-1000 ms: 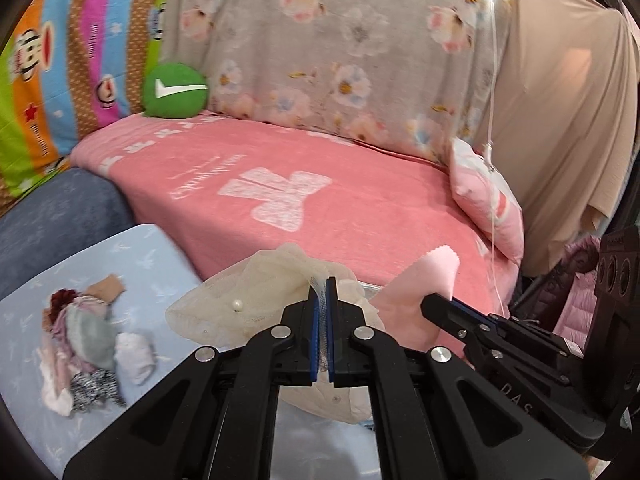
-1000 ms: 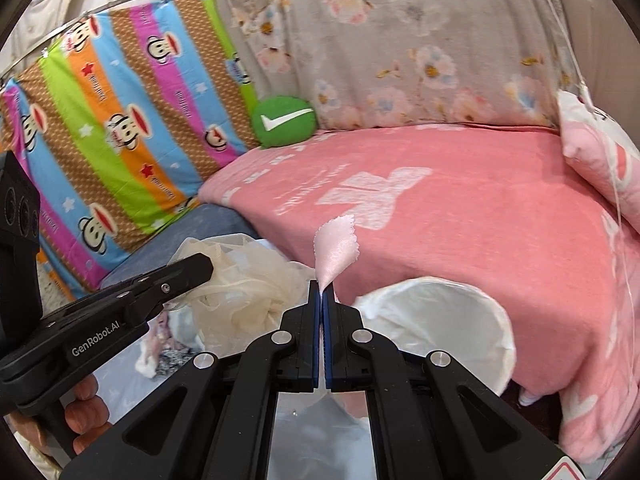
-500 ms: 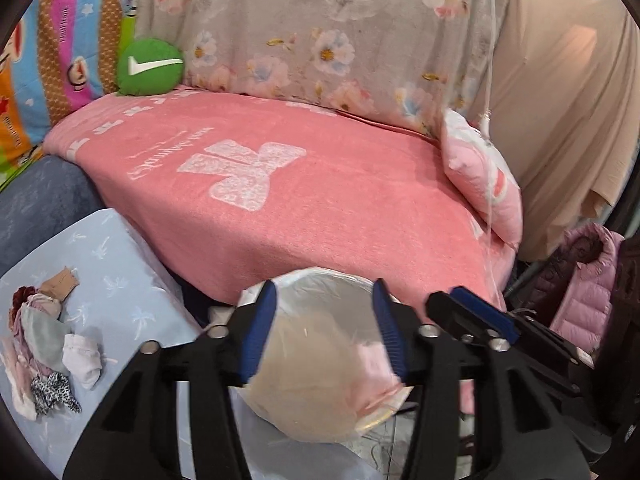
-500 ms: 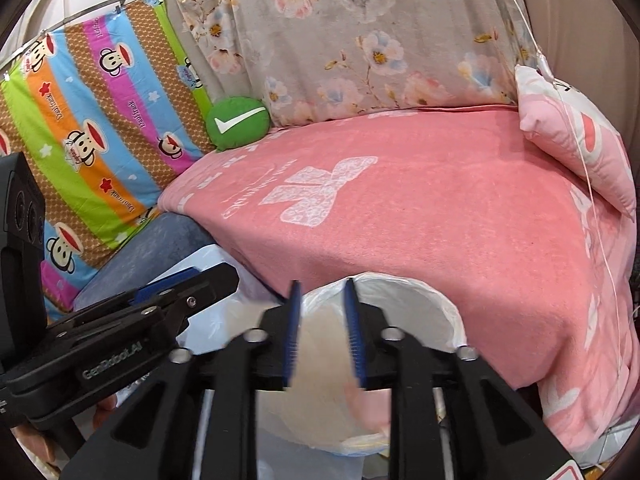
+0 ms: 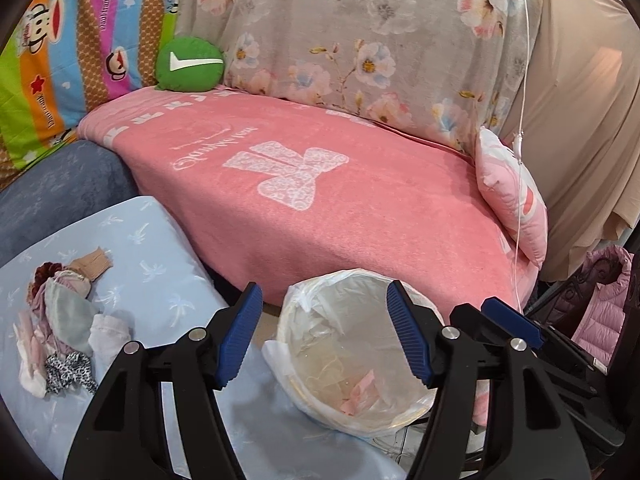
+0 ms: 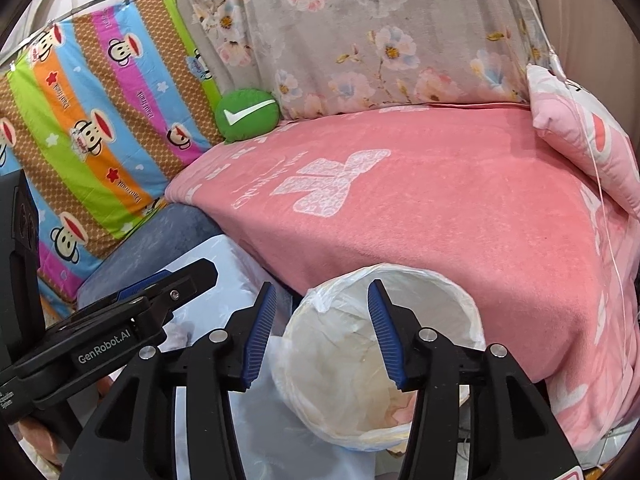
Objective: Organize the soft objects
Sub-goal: 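Move both open grippers back from the bin to the cloth pile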
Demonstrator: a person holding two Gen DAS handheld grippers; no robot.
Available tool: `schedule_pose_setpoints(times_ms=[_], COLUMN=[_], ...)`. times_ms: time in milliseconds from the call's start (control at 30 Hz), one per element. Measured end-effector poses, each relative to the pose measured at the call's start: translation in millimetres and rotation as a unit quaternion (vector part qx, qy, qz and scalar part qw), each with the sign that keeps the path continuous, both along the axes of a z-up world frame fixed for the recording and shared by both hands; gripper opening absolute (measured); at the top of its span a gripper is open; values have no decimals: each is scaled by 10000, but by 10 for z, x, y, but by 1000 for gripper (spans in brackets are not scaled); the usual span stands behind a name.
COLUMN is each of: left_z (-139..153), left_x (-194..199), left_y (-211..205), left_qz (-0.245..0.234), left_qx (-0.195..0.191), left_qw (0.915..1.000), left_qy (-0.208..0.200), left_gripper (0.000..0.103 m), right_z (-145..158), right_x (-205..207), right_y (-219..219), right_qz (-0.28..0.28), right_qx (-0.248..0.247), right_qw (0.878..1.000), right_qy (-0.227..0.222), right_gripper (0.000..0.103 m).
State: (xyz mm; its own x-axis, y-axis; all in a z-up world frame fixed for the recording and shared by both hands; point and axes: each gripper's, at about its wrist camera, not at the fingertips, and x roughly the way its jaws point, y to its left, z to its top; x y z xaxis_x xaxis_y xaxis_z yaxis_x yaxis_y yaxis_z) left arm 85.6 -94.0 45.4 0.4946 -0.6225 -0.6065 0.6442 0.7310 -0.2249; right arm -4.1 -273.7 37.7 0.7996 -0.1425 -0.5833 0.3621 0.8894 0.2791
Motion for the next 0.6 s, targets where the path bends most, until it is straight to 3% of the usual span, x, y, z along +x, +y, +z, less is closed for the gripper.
schedule_pose_setpoints(times_ms=[233,367,600], left_z=[-51,-96,-239], left_x=[122,191,316], left_y=[401,677,1187], left_qz=[483,837,1443], left_qx=[-53,-67,-46], left_qw=[9988,9964,9892], left_qy=[66,94,253], left_gripper=[62,72,76], right_z=[-65,-91,-131], right_x=[173,275,479], right_y=[366,615,1062], right_qz=[373,603,974], right_qx=[23,12,-39], right_qw=[9993,9981,9949], right_qy=[90,139,243], right_gripper=[48,48,50])
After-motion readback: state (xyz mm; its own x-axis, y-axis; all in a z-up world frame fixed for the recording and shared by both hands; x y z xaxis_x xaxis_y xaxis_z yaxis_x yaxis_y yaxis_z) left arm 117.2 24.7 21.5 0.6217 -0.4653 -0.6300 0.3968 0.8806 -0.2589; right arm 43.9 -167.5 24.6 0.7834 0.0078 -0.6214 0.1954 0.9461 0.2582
